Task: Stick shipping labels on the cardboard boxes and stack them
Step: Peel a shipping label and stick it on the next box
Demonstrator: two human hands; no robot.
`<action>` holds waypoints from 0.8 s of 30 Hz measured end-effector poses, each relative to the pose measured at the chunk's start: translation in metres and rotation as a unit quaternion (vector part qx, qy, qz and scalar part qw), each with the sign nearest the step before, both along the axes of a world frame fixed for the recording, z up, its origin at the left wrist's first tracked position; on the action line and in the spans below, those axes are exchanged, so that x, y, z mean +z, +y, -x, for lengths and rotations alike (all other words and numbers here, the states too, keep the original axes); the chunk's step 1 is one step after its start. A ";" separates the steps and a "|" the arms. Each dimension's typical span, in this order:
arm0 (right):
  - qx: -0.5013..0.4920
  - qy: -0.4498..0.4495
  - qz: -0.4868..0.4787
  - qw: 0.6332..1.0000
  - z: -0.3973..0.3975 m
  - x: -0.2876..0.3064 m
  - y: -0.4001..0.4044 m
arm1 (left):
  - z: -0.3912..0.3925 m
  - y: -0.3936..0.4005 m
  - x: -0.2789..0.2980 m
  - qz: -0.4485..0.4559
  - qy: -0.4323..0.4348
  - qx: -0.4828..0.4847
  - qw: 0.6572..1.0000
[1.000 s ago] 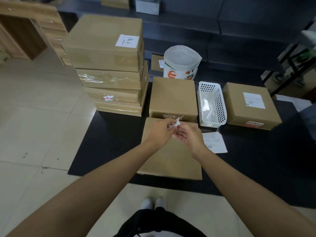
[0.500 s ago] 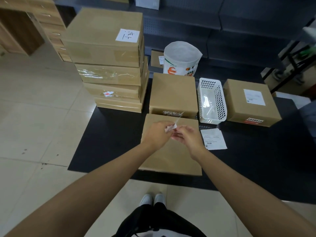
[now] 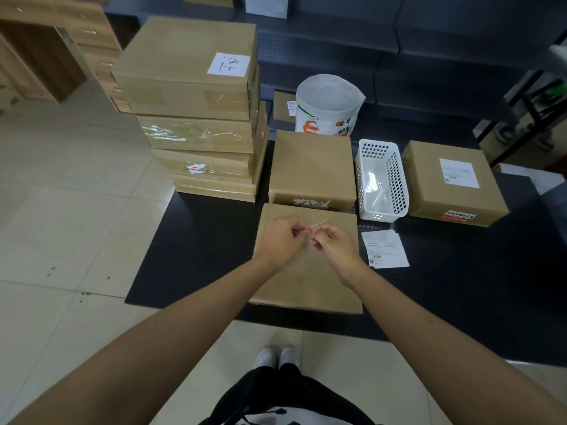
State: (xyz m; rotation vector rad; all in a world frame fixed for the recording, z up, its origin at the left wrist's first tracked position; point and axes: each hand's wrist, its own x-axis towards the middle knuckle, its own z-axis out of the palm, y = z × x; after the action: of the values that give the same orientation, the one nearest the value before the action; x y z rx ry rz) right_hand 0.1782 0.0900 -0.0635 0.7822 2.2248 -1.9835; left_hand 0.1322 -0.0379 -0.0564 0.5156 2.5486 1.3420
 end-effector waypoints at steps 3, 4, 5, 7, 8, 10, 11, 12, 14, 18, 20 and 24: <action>0.014 0.009 -0.049 0.999 0.000 0.000 0.000 | 0.002 0.000 -0.001 -0.004 -0.018 -0.001 1.000; 0.019 0.016 -0.062 0.998 0.001 0.000 0.000 | 0.002 0.000 -0.001 -0.008 -0.027 0.002 1.000; 0.020 0.021 -0.065 0.997 0.001 0.000 0.000 | 0.002 0.001 0.000 -0.014 -0.042 0.011 0.999; 0.000 0.018 -0.047 0.999 0.003 0.000 0.000 | 0.003 0.002 0.002 -0.037 -0.083 0.047 0.995; -0.020 0.007 -0.032 0.999 0.005 0.000 0.002 | 0.005 0.003 0.003 -0.052 -0.104 0.074 0.990; -0.075 -0.019 0.026 0.997 0.008 0.000 0.007 | 0.011 0.004 0.005 -0.092 -0.144 0.137 0.976; -0.103 -0.026 0.078 0.991 0.010 0.001 0.009 | 0.015 0.003 0.006 -0.117 -0.165 0.165 0.965; -0.131 -0.029 0.136 0.982 0.010 0.002 0.012 | 0.017 0.003 0.007 -0.139 -0.186 0.187 0.955; -0.191 -0.033 0.227 0.954 0.009 0.008 0.016 | 0.021 0.001 0.009 -0.160 -0.212 0.218 0.939; -0.298 -0.044 0.280 0.912 0.006 0.004 0.030 | 0.024 -0.002 0.009 -0.177 -0.227 0.286 0.914; -0.361 -0.059 0.289 0.885 0.004 -0.002 0.040 | 0.026 -0.004 0.010 -0.171 -0.225 0.332 0.900; -0.440 -0.102 0.263 0.853 -0.004 -0.012 0.055 | 0.032 -0.010 0.014 -0.166 -0.195 0.384 0.887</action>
State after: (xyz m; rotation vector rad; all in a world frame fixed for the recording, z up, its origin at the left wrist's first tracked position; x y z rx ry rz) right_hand 0.1827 0.1454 -0.0755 2.0107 1.1272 -2.4662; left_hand 0.1003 -0.0481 -0.0428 -0.7519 2.2363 1.8892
